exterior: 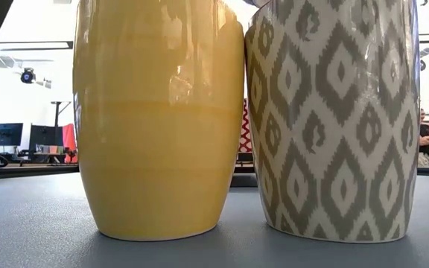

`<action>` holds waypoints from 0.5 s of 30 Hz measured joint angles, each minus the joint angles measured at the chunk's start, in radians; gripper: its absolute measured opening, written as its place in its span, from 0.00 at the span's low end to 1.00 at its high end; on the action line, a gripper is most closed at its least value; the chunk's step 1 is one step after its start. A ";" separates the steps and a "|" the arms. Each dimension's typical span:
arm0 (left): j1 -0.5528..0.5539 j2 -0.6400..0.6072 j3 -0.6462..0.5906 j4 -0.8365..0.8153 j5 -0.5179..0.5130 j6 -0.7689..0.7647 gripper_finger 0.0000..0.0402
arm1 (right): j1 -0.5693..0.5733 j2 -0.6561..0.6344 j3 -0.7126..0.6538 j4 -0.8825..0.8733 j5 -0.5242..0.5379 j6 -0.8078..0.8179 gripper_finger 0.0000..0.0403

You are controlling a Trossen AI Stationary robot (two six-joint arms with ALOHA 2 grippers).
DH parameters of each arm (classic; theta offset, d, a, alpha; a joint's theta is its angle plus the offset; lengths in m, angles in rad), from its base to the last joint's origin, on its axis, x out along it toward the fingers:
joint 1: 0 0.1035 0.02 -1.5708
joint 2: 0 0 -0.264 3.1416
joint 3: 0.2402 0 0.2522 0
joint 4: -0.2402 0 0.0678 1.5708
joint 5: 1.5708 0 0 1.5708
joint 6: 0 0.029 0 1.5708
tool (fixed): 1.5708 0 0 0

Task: Place coffee mugs
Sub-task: Put the blue mug on the shelf

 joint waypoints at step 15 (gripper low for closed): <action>-0.001 0.001 0.015 0.002 -0.003 0.008 0.00 | -0.002 0.002 0.000 0.004 -0.025 0.087 0.22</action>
